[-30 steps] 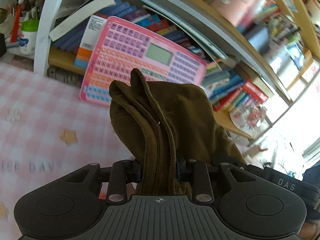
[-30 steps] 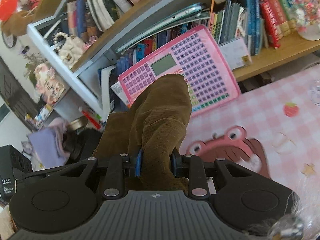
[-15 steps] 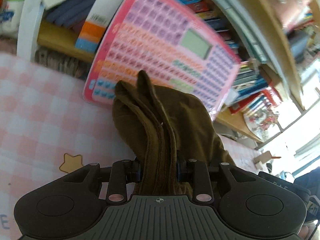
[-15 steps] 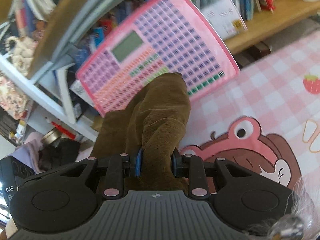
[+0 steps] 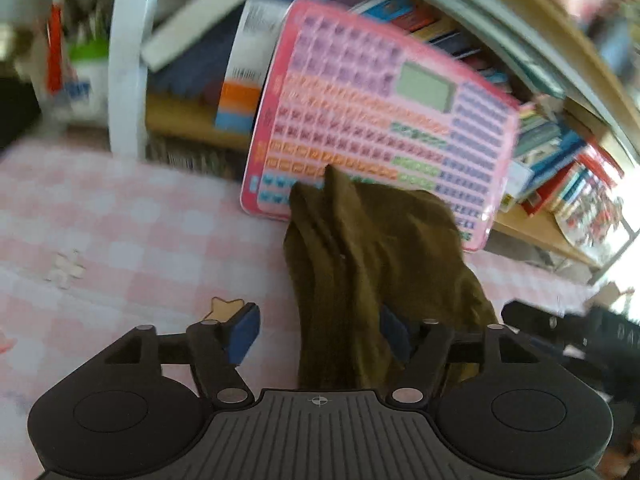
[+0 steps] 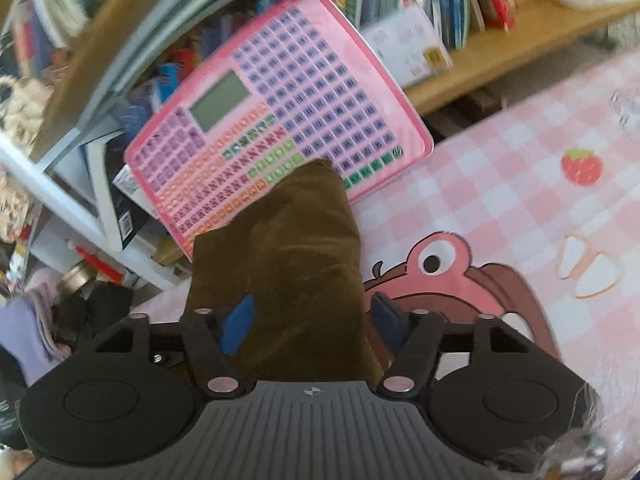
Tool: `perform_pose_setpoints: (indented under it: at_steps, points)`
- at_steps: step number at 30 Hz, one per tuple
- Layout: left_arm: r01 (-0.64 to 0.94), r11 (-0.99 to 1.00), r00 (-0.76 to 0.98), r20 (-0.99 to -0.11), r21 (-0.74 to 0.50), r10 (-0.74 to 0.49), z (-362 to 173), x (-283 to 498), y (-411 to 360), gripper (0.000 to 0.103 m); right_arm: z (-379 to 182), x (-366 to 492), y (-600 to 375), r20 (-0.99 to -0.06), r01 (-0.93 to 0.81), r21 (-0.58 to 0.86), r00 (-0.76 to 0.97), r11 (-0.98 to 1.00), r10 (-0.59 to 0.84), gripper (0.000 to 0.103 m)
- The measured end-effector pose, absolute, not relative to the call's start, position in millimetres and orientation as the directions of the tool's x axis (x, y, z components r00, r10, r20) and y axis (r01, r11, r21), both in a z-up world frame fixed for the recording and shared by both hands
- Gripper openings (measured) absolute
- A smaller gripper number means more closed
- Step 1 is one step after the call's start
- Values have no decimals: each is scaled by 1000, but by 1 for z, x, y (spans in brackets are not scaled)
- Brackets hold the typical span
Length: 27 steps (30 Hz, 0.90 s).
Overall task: Fold clothes
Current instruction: 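Carry the folded trousers toward the pink tablet and release both grippers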
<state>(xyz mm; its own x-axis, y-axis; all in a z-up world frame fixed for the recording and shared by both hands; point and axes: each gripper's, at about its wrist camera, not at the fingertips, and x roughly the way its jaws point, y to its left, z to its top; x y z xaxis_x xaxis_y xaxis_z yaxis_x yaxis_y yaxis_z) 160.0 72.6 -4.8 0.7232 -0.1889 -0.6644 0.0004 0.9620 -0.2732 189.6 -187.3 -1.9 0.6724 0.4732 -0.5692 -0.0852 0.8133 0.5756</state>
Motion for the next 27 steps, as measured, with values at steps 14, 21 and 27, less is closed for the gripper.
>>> perform_pose_setpoints:
  at_steps: [14, 21, 27]
  points:
    - [-19, 998, 761, -648, -58, -23, 6, 37, 20, 87, 19, 69, -183, -605, -211, 268, 722, 940, 335, 78]
    - [-69, 997, 750, -657, 35, 75, 1, 1, 6, 99, 12, 21, -190, -636, -218, 219, 708, 951, 308, 87]
    - [-94, 995, 727, -680, 38, 95, 0, -9, 2, 103, 14, 3, -192, -655, -217, 174, 703, 961, 277, 87]
